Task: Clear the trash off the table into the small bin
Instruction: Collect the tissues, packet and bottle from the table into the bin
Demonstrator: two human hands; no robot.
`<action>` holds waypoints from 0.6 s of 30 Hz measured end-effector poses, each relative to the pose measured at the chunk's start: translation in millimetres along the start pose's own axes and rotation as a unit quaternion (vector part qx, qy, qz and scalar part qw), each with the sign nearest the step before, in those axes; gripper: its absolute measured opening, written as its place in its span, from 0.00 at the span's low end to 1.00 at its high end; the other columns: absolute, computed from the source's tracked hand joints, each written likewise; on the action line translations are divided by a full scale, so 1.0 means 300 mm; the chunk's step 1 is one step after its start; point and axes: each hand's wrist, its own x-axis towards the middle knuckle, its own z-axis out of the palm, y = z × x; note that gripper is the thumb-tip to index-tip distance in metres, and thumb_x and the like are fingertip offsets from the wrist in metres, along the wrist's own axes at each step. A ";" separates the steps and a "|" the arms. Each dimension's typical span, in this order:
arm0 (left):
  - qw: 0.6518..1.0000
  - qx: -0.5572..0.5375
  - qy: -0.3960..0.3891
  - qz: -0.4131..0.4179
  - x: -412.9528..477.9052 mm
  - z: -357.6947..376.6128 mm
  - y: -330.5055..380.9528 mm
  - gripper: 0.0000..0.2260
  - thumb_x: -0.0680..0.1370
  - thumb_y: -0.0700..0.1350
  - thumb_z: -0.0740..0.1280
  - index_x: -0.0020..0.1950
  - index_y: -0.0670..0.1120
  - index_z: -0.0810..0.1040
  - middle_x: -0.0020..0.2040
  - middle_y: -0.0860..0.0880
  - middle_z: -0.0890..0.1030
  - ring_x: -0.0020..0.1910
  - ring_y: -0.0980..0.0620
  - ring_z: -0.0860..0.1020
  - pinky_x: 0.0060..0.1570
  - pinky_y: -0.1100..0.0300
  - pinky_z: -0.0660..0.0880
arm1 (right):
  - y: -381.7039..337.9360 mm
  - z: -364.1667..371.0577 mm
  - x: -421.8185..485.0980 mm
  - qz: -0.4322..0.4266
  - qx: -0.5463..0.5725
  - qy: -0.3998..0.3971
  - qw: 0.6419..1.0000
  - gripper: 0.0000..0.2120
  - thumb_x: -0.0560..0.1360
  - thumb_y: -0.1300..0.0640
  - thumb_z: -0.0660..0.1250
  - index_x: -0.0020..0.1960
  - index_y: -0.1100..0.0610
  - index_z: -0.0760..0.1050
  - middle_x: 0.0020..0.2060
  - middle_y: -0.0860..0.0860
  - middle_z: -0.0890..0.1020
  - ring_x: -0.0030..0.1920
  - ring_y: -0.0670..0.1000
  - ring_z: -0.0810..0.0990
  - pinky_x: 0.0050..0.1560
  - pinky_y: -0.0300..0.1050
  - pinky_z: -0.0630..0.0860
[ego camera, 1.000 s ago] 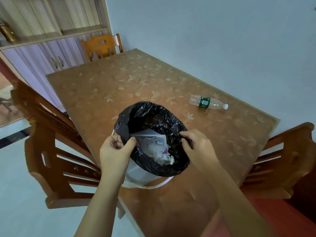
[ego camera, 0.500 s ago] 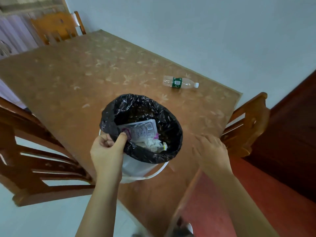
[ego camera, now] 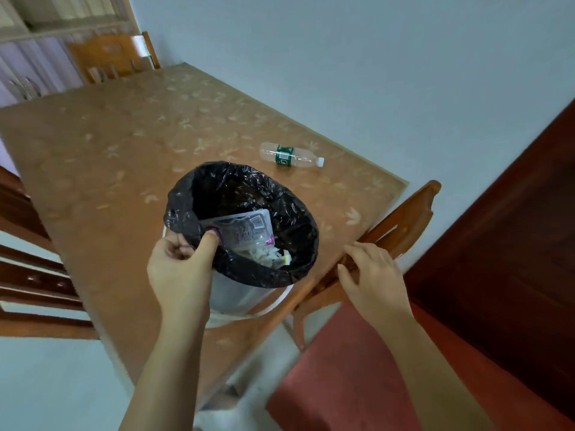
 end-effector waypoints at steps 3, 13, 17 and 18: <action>1.000 -0.005 0.019 -0.003 -0.067 0.093 0.021 0.16 0.68 0.46 0.70 0.32 0.48 0.62 0.29 0.52 0.64 0.30 0.55 0.64 0.34 0.60 0.62 | 0.121 -0.061 0.031 -0.008 0.009 0.005 1.000 0.17 0.73 0.56 0.64 0.60 0.59 0.73 0.59 0.57 0.77 0.62 0.56 0.72 0.64 0.53 0.67; 0.999 -0.020 0.032 -0.015 -0.027 0.334 0.039 0.15 0.66 0.48 0.69 0.32 0.48 0.62 0.37 0.42 0.65 0.38 0.47 0.64 0.39 0.52 0.60 | 0.300 -0.078 0.258 -0.039 0.037 0.009 0.999 0.17 0.73 0.55 0.64 0.61 0.59 0.72 0.59 0.56 0.77 0.62 0.55 0.71 0.63 0.51 0.68; 0.998 -0.022 0.052 -0.027 0.087 0.430 0.017 0.15 0.65 0.48 0.69 0.32 0.48 0.62 0.32 0.46 0.63 0.35 0.48 0.63 0.38 0.53 0.61 | 0.322 -0.040 0.429 -0.060 0.015 -0.003 0.998 0.17 0.74 0.53 0.62 0.62 0.57 0.71 0.59 0.54 0.76 0.62 0.54 0.71 0.62 0.50 0.68; 0.998 -0.021 0.059 -0.027 0.120 0.453 0.011 0.15 0.65 0.48 0.69 0.32 0.48 0.62 0.31 0.48 0.63 0.34 0.49 0.62 0.38 0.53 0.60 | 0.324 -0.030 0.477 -0.063 0.012 -0.006 0.998 0.17 0.74 0.53 0.62 0.62 0.56 0.71 0.59 0.53 0.77 0.61 0.53 0.72 0.61 0.49 0.69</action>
